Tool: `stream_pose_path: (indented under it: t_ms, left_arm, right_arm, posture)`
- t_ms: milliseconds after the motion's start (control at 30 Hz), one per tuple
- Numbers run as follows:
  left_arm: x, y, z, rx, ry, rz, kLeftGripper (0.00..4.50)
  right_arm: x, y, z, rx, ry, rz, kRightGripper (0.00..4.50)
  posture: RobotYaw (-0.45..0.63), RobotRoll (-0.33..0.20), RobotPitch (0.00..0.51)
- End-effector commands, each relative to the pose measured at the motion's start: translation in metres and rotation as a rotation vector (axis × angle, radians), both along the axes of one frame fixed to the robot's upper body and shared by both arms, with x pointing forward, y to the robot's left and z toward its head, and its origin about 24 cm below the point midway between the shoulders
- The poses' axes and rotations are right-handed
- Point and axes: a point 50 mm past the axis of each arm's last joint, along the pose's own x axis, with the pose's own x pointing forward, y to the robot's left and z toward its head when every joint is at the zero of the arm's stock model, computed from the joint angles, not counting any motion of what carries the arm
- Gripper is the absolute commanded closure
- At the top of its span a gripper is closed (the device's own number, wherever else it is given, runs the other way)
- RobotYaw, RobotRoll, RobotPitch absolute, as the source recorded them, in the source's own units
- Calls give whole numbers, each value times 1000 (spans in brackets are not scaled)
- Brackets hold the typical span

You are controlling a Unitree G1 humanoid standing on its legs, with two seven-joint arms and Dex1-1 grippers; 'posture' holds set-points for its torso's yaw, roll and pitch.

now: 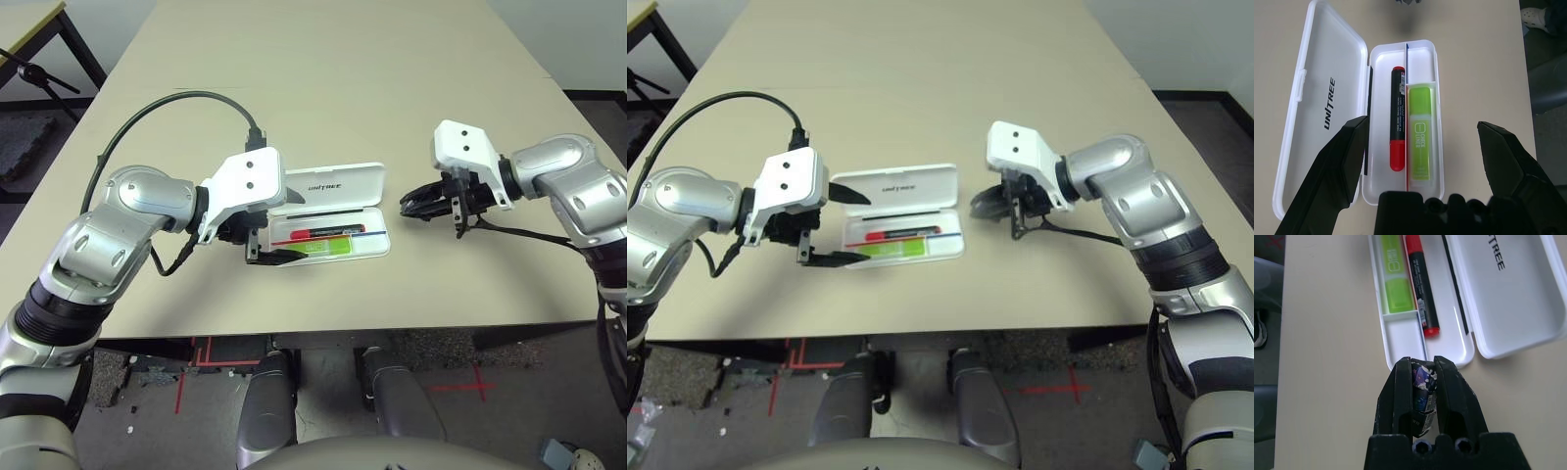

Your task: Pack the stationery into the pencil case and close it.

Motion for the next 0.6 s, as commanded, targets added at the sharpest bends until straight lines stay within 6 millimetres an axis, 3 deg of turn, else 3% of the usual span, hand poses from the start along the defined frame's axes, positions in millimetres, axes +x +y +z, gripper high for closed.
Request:
stream_pose_path:
  t_ms: [33, 267, 600]
  left_arm:
    - [-3, 0, -4, 21, 8, 5, 0]
    - [-4, 0, -4, 20, 9, 8, 0]
    - [-6, 1, -7, 20, 14, 25, 0]
  right_arm:
    - [-2, 16, -3, -15, -13, 75, 4091]
    - [2, 38, -15, -40, -34, 135, 4096]
    - [7, 48, -30, -65, -69, 165, 4096]
  posture:
    - [3, 0, 181]
    - [15, 0, 180]
    - [30, 0, 181]
